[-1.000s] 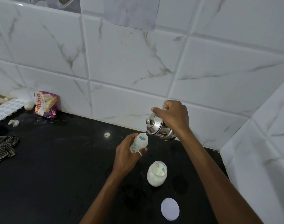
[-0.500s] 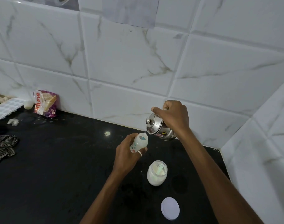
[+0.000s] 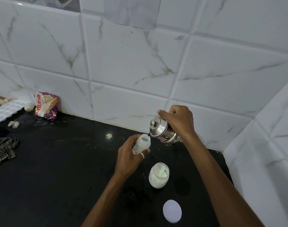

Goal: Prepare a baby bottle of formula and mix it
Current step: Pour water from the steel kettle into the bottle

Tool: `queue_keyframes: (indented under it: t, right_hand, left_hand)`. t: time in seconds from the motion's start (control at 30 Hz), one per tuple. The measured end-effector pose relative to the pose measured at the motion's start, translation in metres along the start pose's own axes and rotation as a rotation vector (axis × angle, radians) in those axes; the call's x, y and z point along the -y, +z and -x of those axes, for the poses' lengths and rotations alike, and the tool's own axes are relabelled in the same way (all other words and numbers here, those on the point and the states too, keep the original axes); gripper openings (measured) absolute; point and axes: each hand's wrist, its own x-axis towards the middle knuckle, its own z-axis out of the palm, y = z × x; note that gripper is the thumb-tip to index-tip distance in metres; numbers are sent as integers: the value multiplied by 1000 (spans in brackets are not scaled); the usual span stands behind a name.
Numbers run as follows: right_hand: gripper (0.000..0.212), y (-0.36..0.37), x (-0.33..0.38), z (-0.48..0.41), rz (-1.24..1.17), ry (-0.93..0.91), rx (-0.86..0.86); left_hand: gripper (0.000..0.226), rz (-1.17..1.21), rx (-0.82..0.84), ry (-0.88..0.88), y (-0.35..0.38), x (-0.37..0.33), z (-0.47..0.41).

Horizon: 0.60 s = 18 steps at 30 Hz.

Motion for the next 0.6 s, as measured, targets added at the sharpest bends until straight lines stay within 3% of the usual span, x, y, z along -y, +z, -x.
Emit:
queue_keyframes:
  t: [0.6]
  right_hand:
    - [57, 5, -49, 6, -552, 387, 34]
  left_hand:
    - [54, 21, -22, -33, -1, -5, 2]
